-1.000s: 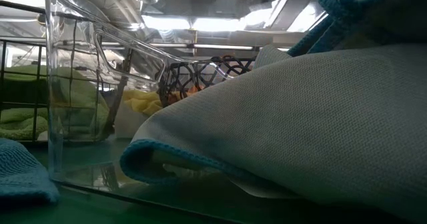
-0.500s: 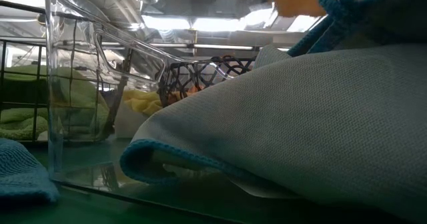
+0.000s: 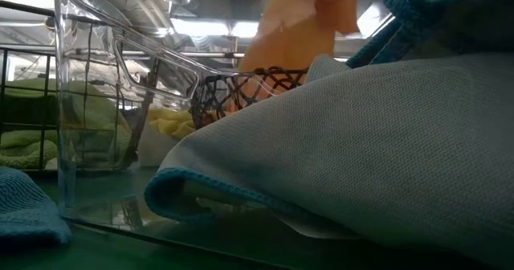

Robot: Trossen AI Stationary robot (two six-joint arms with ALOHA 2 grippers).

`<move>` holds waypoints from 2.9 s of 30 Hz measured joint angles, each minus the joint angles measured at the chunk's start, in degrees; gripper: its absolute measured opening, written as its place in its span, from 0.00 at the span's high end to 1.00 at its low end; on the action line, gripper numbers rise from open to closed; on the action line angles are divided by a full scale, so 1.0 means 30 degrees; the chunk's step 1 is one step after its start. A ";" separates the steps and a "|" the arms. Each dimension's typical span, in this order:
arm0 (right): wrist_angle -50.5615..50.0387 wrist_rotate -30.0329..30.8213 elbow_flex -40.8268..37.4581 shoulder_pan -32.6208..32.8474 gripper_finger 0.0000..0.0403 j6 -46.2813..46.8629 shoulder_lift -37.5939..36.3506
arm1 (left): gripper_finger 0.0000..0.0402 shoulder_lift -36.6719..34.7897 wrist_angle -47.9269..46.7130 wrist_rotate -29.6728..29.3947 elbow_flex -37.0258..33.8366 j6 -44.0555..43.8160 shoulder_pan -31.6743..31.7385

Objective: Sort microfiber towel by color & place in baskets
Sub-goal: Put the orange towel into the round wire basket, then put the light blue towel into the transparent bin

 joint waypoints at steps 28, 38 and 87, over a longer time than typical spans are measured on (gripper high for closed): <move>0.3355 -0.4485 -0.9832 0.0007 0.93 0.0068 0.2968 | 0.64 0.0000 0.0001 -0.0007 0.0000 0.0000 0.0000; -0.1991 -0.4628 -0.4414 -0.0283 0.55 0.0011 0.2946 | 0.64 0.0000 0.0000 0.0000 0.0000 -0.0006 0.0000; 0.0710 -1.0997 -1.5965 -1.8695 0.52 -0.4829 0.2677 | 0.64 0.0007 0.0102 -0.1996 0.0007 -0.0007 0.0027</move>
